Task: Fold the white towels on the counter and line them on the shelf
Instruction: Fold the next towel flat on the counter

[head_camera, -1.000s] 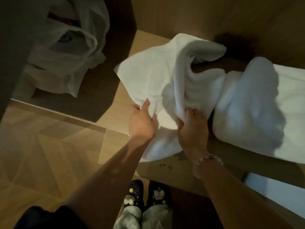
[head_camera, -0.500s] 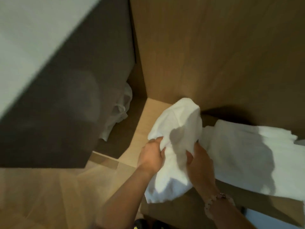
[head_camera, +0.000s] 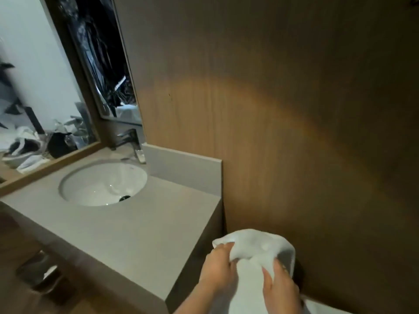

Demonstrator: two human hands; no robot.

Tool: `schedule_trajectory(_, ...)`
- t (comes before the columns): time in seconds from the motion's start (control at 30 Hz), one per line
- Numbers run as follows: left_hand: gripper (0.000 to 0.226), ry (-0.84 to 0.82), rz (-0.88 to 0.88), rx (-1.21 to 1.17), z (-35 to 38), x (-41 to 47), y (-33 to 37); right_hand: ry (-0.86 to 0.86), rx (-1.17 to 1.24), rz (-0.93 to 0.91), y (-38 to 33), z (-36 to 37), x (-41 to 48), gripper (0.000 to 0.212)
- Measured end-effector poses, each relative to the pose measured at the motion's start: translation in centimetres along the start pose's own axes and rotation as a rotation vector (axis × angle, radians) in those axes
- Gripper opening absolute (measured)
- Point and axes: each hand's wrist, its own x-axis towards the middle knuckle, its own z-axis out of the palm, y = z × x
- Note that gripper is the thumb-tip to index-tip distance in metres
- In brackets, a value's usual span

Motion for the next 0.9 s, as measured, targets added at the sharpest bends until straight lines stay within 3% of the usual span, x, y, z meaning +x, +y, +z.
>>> schedule_trajectory(0.17, 0.043, 0.170, 0.104, 0.005, -7.3, 2.1, 0.5, 0.096, -0.085, -0.241, -7.1, -1.9, 1.6, 0.035)
schedule_trajectory(0.27, 0.047, 0.239, 0.119, -0.002, -10.0, 2.9, -1.2, 0.167, -0.089, -0.355, -10.3, -1.4, 2.3, 0.036)
schedule_trajectory(0.3, 0.047, 0.254, 0.117, 0.006, -10.7, 3.4, -2.1, 0.172, -0.081, -0.357, -11.1, -0.6, 2.3, 0.043)
schedule_trajectory(0.4, 0.041, 0.253, 0.122, 0.000, -13.5, 4.0, -3.9, 0.245, -0.016, -0.411, -13.6, 1.9, 3.4, 0.120)
schedule_trajectory(0.43, 0.039, 0.264, 0.142, 0.008, -14.2, 4.4, -4.6, 0.249, -0.030, -0.412, -14.6, 2.6, 3.6, 0.126)
schedule_trajectory(0.47, 0.037, 0.268, 0.155, 0.003, -14.9, 5.0, -5.8, 0.230, -0.015, -0.397, -15.7, 3.4, 3.7, 0.116)
schedule_trajectory(0.57, 0.037, 0.225, 0.173, -0.027, -17.3, 6.4, -8.9, 0.192, -0.006, -0.374, -18.2, 7.0, 4.9, 0.046)
schedule_trajectory(0.7, 0.051, 0.175, 0.238, -0.122, -20.6, 8.2, -13.1, 0.201, -0.124, -0.277, -21.5, 12.5, 6.2, 0.039)
schedule_trajectory(0.77, 0.041, 0.133, 0.235, -0.131, -22.2, 9.4, -15.5, 0.198, -0.104, -0.334, -23.3, 14.8, 6.3, 0.048)
schedule_trajectory(0.83, 0.029, 0.120, 0.253, -0.123, -23.6, 10.9, -17.6, 0.190, -0.114, -0.268, -25.3, 16.1, 6.2, 0.051)
schedule_trajectory(0.9, 0.030, 0.127, 0.261, -0.132, -24.3, 12.6, -19.7, 0.299, -0.024, -0.262, -26.5, 18.2, 7.0, 0.046)
